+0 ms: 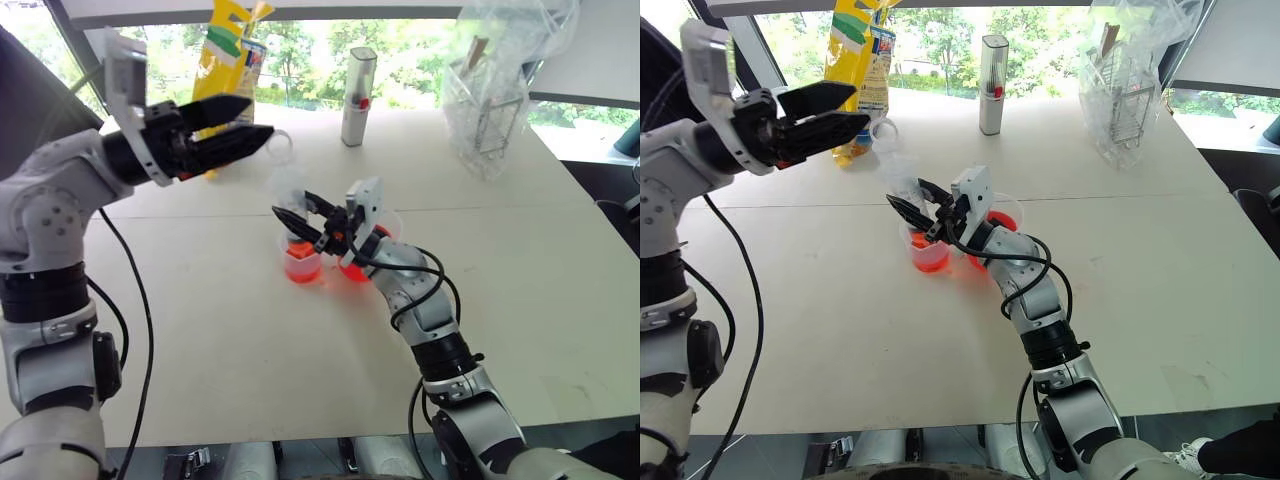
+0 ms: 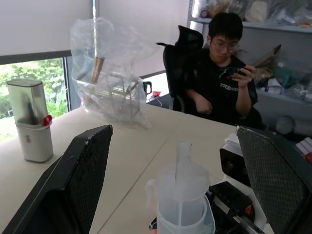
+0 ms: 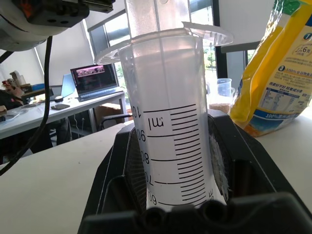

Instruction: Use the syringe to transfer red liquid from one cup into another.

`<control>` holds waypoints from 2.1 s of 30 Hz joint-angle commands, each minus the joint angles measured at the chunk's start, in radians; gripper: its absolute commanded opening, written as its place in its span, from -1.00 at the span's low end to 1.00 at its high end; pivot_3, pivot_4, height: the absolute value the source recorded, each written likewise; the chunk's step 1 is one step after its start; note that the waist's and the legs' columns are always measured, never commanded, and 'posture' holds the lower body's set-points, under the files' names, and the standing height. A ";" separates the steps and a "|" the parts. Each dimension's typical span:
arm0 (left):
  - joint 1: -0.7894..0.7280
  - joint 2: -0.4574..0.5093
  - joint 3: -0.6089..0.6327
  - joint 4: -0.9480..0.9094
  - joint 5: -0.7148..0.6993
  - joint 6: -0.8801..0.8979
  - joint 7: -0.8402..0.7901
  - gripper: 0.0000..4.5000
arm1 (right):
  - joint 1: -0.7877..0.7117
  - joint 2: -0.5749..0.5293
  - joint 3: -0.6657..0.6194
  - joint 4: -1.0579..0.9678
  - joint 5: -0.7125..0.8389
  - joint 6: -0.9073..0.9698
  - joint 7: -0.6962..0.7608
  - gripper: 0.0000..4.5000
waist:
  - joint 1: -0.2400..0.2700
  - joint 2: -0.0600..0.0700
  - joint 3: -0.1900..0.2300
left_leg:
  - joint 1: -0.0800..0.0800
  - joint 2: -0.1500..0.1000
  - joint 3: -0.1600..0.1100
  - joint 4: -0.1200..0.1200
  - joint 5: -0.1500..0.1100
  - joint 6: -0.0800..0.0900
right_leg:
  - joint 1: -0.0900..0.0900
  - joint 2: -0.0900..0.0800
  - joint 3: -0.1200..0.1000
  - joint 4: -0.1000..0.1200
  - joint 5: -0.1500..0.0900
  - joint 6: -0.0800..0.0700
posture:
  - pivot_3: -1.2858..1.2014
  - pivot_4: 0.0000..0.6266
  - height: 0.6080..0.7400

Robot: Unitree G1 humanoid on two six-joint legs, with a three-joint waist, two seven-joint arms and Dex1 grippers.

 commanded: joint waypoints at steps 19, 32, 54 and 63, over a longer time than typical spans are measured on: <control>-0.034 -0.039 -0.059 0.031 0.059 -0.065 -0.054 -0.97 | -0.018 0.008 -0.011 -0.048 -0.003 -0.015 -0.016 -0.38 | -0.001 0.000 0.000 | 0.000 0.000 0.000 -0.001 0.000 0.000 | -0.001 0.000 0.001 0.000 0.000 0.000 | 0.03 -0.52 1.00; 0.048 -0.030 -0.155 -0.012 0.139 -0.120 -0.107 -0.97 | -0.091 0.007 -0.061 -0.141 0.041 0.053 -0.046 -0.38 | -0.001 0.000 0.000 | 0.000 0.000 0.001 -0.001 0.000 0.000 | -0.001 0.000 0.001 0.000 0.000 0.000 | 0.03 -0.52 1.00; 0.102 -0.056 -0.180 -0.020 0.151 -0.148 -0.103 -0.97 | -0.143 -0.034 -0.133 -0.262 0.125 0.216 -0.086 -0.38 | -0.001 0.000 0.000 | 0.000 0.000 0.000 -0.002 0.000 0.000 | -0.001 0.000 0.001 -0.001 0.000 0.000 | 0.03 -0.52 1.00; 0.046 -0.050 -0.119 0.008 0.126 -0.113 -0.065 0.63 | -0.100 -0.015 -0.095 -0.221 0.102 0.197 -0.072 -0.38 | -0.002 -0.001 0.001 | -0.001 0.000 0.000 -0.002 0.000 0.000 | -0.002 0.000 0.001 -0.001 0.000 0.000 | 0.03 -0.52 1.00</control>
